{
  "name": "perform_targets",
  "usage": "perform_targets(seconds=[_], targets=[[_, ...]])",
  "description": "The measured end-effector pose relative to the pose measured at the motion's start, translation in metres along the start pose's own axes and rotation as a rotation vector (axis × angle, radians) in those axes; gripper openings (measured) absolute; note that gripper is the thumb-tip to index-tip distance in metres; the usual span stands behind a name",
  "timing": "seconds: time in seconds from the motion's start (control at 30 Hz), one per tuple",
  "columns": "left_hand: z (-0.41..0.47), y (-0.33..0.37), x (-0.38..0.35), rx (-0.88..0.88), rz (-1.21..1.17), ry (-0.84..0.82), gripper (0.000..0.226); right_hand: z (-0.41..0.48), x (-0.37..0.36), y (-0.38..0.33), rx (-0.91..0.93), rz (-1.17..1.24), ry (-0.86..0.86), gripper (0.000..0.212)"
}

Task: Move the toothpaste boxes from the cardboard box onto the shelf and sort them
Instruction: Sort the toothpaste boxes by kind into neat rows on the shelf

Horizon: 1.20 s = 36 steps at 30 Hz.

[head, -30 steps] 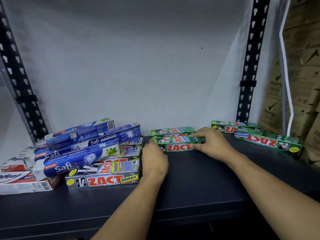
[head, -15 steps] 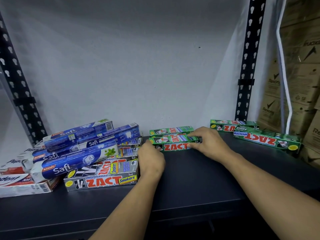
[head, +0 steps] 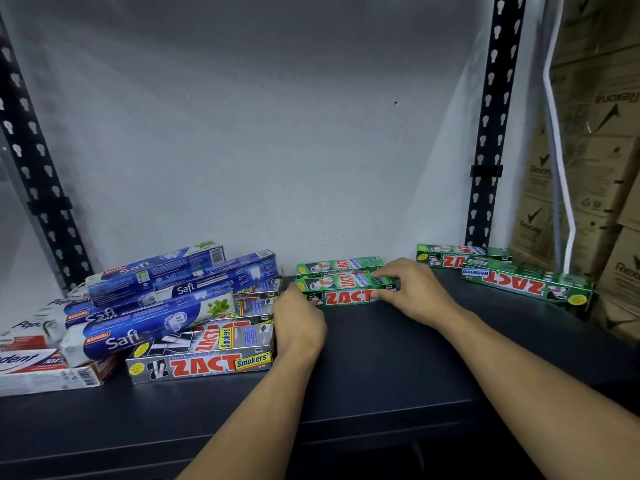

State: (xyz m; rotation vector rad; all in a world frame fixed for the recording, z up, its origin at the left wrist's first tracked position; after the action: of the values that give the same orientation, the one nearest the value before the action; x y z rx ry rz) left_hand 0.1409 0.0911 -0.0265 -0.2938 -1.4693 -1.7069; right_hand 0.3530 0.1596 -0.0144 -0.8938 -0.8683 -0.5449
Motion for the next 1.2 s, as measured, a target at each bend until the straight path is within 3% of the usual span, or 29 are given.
perform_targets(seconds=[0.33, 0.43, 0.5, 0.57, 0.63, 0.7, 0.8, 0.97, 1.1, 1.2], targets=[[-0.001, 0.001, -0.002, 0.005, 0.036, -0.034, 0.023, -0.009, 0.007, 0.002, 0.009, 0.049, -0.017, 0.05], [-0.006, 0.005, -0.003, -0.016, 0.054, -0.053, 0.032, -0.023, 0.029, 0.024, -0.016, 0.054, 0.162, 0.039], [-0.014, 0.01, -0.005, -0.066, 0.116, -0.079, 0.053, -0.04, 0.05, 0.049, -0.062, -0.036, 0.308, 0.03], [-0.028, 0.016, -0.006, -0.131, 0.169, -0.11, 0.072, -0.06, 0.07, 0.075, -0.134, -0.213, 0.404, 0.031], [-0.043, 0.019, -0.007, -0.205, 0.185, -0.133, 0.076, -0.08, 0.085, 0.101, -0.27, -0.411, 0.411, 0.039], [-0.054, 0.02, -0.008, -0.26, 0.184, -0.19, 0.071, -0.097, 0.093, 0.121, -0.464, -0.504, 0.306, 0.051], [-0.06, 0.022, -0.008, -0.322, 0.187, -0.265, 0.059, -0.109, 0.091, 0.132, -0.68, -0.46, 0.114, 0.059], [-0.064, 0.026, -0.007, -0.44, 0.212, -0.303, 0.042, -0.109, 0.087, 0.111, -0.553, -0.519, 0.144, 0.051], [-0.066, 0.031, -0.01, -0.571, 0.174, -0.336, 0.041, -0.111, 0.08, 0.106, -0.465, -0.309, 0.136, 0.052], [-0.071, 0.036, -0.01, -0.68, 0.119, -0.33, 0.041, -0.123, 0.087, 0.088, -0.309, -0.138, 0.283, 0.038]])
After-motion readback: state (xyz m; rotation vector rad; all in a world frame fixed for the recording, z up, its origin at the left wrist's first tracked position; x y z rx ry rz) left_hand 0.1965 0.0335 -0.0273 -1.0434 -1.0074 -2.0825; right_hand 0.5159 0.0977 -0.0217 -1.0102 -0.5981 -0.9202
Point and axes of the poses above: each hand's wrist, its own z-axis towards the middle knuckle, its own x-axis out of the back of the hand, y = z × x, the point moved 4 cm from there along z, towards the middle knuckle, and after that the axes turned 11 degrees about -y, right-handed, at the moved point
